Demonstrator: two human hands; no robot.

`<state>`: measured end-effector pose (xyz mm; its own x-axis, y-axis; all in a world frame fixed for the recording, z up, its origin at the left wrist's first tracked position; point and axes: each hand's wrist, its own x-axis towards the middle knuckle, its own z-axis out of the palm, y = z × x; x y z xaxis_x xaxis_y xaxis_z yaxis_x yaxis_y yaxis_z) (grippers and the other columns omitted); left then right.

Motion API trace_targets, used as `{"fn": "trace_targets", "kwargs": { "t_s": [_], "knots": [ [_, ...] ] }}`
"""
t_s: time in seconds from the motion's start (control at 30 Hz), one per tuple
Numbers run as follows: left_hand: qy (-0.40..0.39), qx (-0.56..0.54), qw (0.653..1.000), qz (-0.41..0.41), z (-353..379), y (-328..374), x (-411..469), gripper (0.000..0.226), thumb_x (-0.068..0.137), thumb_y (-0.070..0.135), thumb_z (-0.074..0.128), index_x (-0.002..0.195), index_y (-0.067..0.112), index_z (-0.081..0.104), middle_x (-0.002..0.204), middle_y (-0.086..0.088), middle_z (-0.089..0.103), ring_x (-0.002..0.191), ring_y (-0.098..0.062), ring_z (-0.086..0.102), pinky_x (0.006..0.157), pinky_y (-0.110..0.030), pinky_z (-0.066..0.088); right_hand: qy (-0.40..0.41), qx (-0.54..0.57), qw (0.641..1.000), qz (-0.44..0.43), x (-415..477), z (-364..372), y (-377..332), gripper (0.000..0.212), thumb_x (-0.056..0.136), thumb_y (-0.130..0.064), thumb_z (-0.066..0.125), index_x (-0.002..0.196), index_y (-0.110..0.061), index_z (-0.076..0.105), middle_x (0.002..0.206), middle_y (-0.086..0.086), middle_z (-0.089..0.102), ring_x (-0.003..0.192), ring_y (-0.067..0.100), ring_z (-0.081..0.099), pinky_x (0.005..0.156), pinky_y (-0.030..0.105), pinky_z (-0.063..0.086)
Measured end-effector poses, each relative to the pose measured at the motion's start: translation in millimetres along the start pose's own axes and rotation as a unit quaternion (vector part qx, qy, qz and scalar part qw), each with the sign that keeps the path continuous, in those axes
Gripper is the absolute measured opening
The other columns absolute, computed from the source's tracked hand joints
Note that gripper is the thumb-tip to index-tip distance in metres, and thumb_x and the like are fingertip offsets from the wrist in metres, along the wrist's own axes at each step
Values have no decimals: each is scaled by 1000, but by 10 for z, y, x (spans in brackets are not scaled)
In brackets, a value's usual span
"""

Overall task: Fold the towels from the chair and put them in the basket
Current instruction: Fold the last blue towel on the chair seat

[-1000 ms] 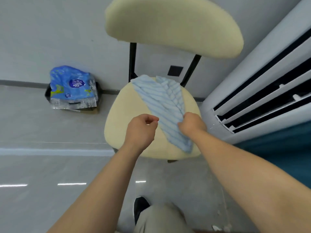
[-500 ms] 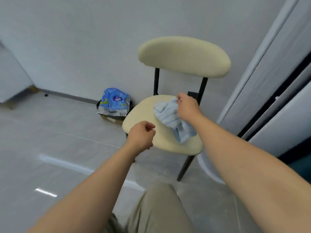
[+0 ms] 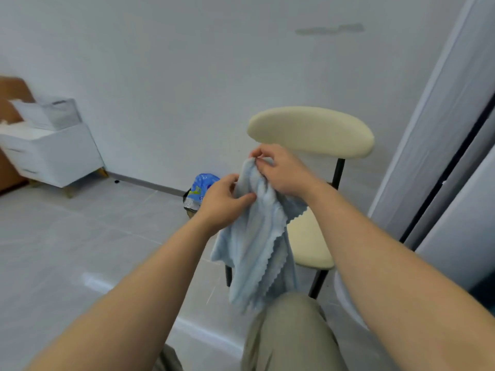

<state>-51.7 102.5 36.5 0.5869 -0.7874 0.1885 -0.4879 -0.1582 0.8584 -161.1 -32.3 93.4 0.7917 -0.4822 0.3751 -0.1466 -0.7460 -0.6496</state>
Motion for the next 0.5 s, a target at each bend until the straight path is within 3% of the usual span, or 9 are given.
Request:
{"fn": "trace_targets", "kwargs": {
  "t_s": [0.07,0.13,0.23,0.37,0.43,0.5],
  "knots": [
    [24,0,1000,-12,-13,-222,9,18,79,36,77,89,26,67,77,12,65,73,-7,60,69,-34,52,0,-37,999,5,59,168,87,18,101,-16,51,108,-24,65,112,4,58,103,13,55,96,26,42],
    [67,6,997,-29,-35,-459,37,23,74,35,81,79,22,63,68,12,60,64,-8,54,63,-33,47,-15,-90,996,24,79,344,239,18,101,-21,50,110,-23,65,114,4,56,105,17,54,96,32,42],
    [109,13,993,-51,-66,-798,86,30,71,30,83,76,16,58,66,11,55,61,-9,48,62,-33,43,-37,-148,987,51,50,627,495,15,100,-29,53,106,-22,65,110,5,59,103,22,57,91,35,44],
    [122,53,988,-73,-88,-1230,132,24,75,23,80,74,22,57,66,14,58,60,-1,51,53,-16,36,-44,-123,989,70,-32,1051,826,22,91,-45,66,85,-25,58,93,-1,63,92,20,57,80,34,43],
    [118,94,985,-88,-130,-1333,227,18,76,21,77,78,19,58,68,11,59,62,-4,52,52,-17,36,-102,-137,982,80,-58,1201,950,38,81,-58,71,83,-23,55,86,-4,59,84,17,53,72,33,39],
    [115,128,981,-84,-205,-1347,335,14,78,15,70,75,16,56,64,9,54,59,-7,47,52,-22,36,-162,-159,969,98,-44,1267,988,42,78,-54,77,83,-20,53,80,-6,56,79,17,51,68,33,36]
  ]
}}
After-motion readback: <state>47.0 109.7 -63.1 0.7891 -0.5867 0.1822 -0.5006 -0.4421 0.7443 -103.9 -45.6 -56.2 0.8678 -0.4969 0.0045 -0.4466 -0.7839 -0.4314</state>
